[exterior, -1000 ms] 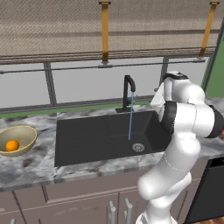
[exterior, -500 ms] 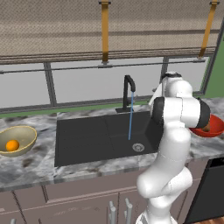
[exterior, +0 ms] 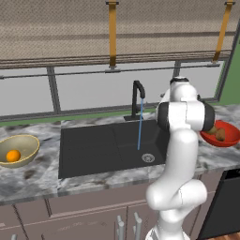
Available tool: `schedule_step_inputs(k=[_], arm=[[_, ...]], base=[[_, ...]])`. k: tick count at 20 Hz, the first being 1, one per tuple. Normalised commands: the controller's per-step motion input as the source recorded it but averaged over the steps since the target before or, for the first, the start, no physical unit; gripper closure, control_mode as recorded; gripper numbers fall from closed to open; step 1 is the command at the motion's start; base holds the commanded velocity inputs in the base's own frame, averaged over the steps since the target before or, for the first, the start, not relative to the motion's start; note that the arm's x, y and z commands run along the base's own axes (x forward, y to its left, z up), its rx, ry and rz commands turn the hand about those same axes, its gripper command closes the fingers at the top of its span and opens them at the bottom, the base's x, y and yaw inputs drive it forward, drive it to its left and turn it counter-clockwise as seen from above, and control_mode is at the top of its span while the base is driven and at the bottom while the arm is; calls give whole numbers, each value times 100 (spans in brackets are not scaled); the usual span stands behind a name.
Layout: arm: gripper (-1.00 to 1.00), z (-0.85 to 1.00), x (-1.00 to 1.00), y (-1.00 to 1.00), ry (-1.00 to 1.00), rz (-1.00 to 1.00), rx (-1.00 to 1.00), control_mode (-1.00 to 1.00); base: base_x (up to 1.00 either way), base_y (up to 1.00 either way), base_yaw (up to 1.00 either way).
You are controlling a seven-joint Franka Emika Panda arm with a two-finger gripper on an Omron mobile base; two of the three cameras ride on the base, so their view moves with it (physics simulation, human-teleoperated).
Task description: Pick the potatos from the sink and place them in one bowl. Place the orange in the other bowl. Then turn off the sink faucet.
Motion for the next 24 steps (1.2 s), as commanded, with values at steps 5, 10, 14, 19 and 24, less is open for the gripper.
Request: schedule_step_inputs(k=[5,10,14,19,24], arm=[[-100,-10,33,0,0,0,3,-100],[-100,-14,32,0,0,0,3,-100],[-100,-13,30,0,0,0,3,-100],[-100,-3,14,0,0,0,4,-100],[-100,0,0,0,1,0,4,-100]], base=[[0,0,0],[0,0,0],[0,0,0],[0,0,0],[0,0,0]])
